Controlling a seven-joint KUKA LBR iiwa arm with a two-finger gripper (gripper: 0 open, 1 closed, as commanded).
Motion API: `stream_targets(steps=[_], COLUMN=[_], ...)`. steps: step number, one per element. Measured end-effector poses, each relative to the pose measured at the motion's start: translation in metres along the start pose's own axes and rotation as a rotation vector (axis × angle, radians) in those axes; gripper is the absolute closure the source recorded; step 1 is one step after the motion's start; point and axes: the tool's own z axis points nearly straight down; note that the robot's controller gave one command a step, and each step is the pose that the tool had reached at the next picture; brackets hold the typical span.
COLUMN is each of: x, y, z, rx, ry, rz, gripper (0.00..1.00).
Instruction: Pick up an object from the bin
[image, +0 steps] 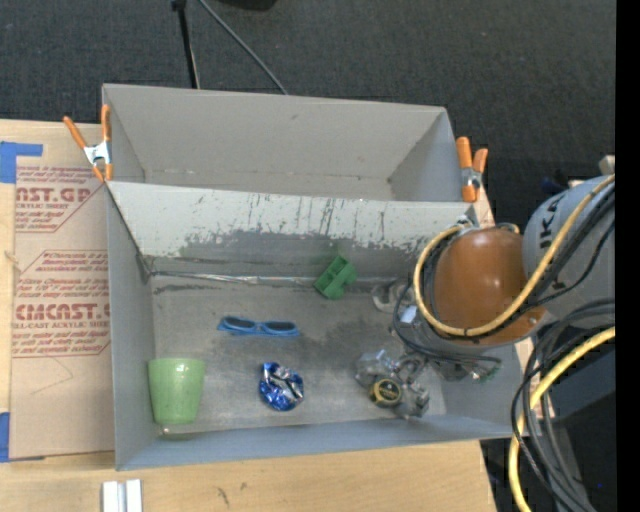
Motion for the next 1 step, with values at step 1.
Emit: stream_targets(steps=[1], x=[-0.0196], y=[-0.0112], z=[-0.1507], rx=[0.001], ry=[-0.002], rz=[0.032], gripper=[1.00])
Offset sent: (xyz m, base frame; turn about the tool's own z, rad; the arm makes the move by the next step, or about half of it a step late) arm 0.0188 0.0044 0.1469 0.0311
